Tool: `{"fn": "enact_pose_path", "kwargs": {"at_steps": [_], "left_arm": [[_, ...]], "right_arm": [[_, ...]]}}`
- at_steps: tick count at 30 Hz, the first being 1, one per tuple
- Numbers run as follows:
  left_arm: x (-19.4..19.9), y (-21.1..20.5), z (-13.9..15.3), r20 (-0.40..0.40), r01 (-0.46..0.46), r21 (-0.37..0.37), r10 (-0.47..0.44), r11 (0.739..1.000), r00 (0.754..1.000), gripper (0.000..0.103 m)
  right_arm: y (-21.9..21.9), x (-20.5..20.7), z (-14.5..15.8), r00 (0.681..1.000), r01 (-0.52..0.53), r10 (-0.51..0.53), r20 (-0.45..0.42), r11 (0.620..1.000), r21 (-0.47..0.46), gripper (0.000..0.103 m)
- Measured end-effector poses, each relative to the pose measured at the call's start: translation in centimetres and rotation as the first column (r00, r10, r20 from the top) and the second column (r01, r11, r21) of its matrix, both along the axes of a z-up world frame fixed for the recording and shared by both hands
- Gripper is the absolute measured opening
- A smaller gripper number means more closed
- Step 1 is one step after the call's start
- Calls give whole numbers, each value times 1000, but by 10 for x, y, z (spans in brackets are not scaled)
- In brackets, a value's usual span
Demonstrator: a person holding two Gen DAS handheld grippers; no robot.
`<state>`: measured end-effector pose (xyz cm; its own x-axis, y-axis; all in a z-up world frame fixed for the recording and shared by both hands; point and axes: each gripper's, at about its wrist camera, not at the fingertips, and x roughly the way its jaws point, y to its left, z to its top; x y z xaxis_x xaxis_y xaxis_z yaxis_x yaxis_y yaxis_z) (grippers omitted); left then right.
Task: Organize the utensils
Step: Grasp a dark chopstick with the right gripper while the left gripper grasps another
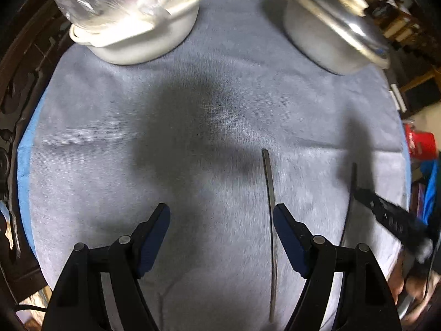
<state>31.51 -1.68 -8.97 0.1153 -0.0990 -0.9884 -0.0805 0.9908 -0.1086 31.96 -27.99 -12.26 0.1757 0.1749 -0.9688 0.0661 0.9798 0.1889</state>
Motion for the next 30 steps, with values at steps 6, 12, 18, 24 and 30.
{"fn": "enact_pose_path", "kwargs": {"at_steps": [6,12,18,24,30], "left_arm": [[16,-17,-14,-54,-38,2,38,999,998,77],[26,-30,-33,-129,-60,23,63,998,990,77],[26,-41,-50,-178,-65,12,66,998,982,60],[28,-52,-50,-136,-68,66,76,996,988,58],[37,-67,-49,-95,-19,102,29,995,995,26]], "right_arm": [[9,4,-8,999,-46,45,-21,998,-41,21],[13,7,-11,998,-65,63,-27,996,-66,12],[9,5,-9,997,-70,70,-10,996,-48,11],[5,-2,-9,997,-73,74,7,997,-35,11],[7,-6,-9,996,-84,85,11,995,-52,11]]}}
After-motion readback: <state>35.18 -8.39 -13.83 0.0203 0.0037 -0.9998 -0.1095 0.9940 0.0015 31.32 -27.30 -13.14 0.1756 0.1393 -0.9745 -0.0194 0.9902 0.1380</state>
